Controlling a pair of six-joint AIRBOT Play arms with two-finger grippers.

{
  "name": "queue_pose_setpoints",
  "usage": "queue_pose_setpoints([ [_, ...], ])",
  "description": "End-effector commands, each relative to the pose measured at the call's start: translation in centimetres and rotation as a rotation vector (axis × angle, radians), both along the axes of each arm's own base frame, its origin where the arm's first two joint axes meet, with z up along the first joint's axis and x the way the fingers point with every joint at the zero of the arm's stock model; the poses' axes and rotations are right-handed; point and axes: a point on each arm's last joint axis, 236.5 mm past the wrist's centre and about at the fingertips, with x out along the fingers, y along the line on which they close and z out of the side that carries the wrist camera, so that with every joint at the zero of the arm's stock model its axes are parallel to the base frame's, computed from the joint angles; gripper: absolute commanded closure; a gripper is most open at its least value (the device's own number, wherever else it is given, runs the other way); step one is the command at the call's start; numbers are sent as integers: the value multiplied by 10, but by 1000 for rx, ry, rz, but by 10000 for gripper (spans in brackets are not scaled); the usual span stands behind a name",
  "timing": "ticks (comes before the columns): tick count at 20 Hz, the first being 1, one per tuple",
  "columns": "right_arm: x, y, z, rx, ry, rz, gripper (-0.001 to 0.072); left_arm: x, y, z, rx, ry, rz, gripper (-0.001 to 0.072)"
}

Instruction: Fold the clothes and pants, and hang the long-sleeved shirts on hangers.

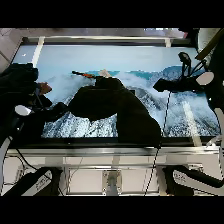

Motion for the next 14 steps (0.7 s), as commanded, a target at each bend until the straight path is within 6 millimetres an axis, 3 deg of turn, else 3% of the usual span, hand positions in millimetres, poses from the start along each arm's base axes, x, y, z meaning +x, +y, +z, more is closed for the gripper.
queue_pose_setpoints([
  [1, 16, 11, -21, 20, 7, -7, 24, 32, 22, 6, -50, -98, 224, 158],
  [4, 26, 11, -28, 22, 24, -3, 25, 31, 2, -16, -106, -26, 216, 159],
  [10, 41, 10, -8, 16, -29, -3, 25, 32, -31, -44, -125, 28, 182, 163],
  [12, 42, 10, -6, 16, -34, -2, 25, 47, -23, -43, -114, -21, 245, 247],
  [13, 42, 10, -6, 15, -34, -3, 24, 56, -13, -40, -94, -61, 293, 398],
  [14, 43, 9, -6, 14, -39, -5, 25, 63, -3, -37, -69, -95, 326, 687],
])
